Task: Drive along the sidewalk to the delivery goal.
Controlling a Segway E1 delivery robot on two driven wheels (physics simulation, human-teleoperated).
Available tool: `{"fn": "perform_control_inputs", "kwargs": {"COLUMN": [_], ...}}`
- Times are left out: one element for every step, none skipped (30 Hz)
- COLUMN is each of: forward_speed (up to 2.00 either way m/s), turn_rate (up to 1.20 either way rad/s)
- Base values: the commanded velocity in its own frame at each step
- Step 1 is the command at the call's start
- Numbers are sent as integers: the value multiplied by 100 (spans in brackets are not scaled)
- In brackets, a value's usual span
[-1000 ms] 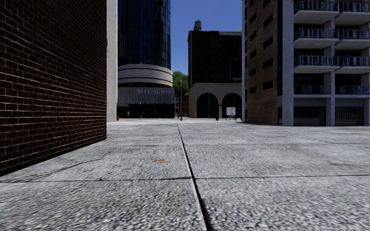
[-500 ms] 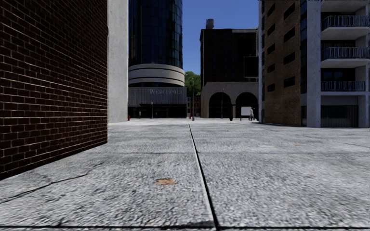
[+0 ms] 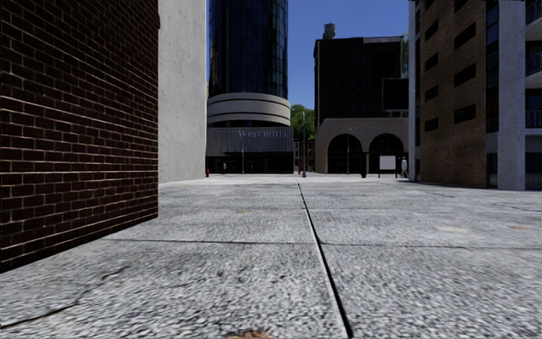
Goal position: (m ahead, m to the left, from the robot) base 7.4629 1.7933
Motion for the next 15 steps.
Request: {"fn": "perform_control_inputs", "kwargs": {"forward_speed": [200,200,200,200,200,200,200,200,200,200,200,200,200,200,200], "turn_rate": [29,29,29,29,29,29,29,29,29,29,29,29,29,29,29]}}
